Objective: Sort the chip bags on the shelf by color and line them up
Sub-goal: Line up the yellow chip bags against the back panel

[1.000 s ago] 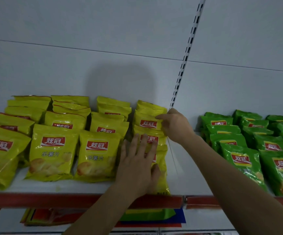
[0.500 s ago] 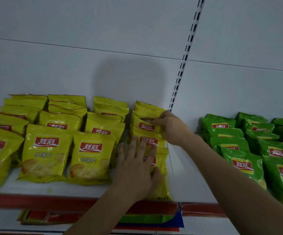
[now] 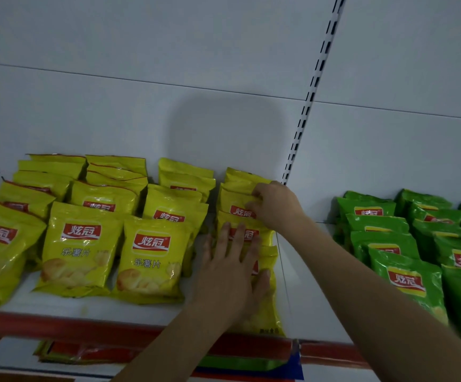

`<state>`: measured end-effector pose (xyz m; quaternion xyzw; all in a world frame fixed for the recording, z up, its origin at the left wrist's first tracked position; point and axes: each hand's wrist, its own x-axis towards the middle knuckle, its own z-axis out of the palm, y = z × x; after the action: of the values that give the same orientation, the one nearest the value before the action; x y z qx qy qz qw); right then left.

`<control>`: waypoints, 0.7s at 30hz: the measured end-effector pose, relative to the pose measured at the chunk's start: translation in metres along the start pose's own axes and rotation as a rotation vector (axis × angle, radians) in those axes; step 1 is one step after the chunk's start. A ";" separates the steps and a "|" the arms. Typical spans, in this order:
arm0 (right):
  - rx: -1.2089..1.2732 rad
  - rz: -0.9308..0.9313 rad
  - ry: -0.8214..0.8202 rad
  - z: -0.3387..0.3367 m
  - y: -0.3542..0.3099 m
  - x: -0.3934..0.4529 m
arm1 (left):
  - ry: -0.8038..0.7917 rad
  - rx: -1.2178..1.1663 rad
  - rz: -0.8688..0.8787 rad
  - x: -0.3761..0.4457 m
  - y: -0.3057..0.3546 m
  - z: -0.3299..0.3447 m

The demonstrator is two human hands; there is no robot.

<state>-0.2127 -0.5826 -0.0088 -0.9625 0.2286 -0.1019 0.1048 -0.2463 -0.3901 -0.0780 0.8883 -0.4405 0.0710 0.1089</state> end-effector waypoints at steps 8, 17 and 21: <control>-0.002 -0.155 -0.055 -0.007 0.009 0.004 | 0.000 0.037 0.013 0.004 -0.003 -0.008; -0.119 -0.076 0.104 -0.010 0.015 0.019 | 0.017 -0.005 -0.016 0.004 -0.002 -0.005; -0.023 -0.098 0.092 -0.011 0.018 0.028 | 0.017 -0.011 -0.026 0.004 -0.002 -0.005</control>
<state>-0.1982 -0.6129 0.0012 -0.9679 0.1871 -0.1485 0.0782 -0.2424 -0.3907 -0.0725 0.8926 -0.4286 0.0747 0.1182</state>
